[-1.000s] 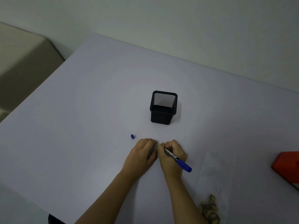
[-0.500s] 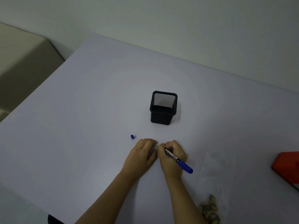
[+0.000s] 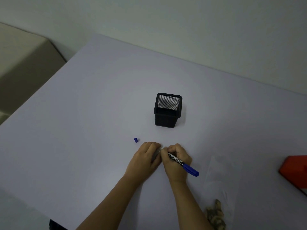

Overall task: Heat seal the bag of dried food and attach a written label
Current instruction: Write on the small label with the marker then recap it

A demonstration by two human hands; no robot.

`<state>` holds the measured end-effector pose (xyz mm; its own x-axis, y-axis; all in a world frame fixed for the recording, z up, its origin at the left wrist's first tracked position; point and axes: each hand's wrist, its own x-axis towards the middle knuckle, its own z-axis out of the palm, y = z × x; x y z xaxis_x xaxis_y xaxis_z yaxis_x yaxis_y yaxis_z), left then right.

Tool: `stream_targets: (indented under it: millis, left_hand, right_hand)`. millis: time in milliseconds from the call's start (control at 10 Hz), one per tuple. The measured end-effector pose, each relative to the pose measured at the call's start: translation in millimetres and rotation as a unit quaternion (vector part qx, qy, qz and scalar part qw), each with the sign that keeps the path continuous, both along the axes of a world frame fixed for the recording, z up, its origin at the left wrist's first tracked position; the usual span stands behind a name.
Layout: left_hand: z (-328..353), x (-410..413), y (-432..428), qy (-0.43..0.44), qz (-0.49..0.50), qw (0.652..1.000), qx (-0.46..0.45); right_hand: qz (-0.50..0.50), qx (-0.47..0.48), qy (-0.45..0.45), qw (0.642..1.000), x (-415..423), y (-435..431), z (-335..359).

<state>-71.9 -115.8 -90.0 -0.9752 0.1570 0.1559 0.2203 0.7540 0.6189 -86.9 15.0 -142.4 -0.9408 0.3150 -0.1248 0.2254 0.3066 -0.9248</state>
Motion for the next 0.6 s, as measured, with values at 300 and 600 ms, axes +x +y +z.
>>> stream_targets:
  millis: [300,600]
  left_hand:
    - [1.1,-0.1,0.9,0.005,0.002,1.000,0.005]
    - [-1.2,0.2,0.5,0.009,0.002,1.000,0.003]
  right_hand:
    - [-0.005,-0.001,-0.009,1.000,0.1,-0.9,-2.6]
    - [0.000,0.005,-0.011,1.000,1.4,-0.9,-3.4]
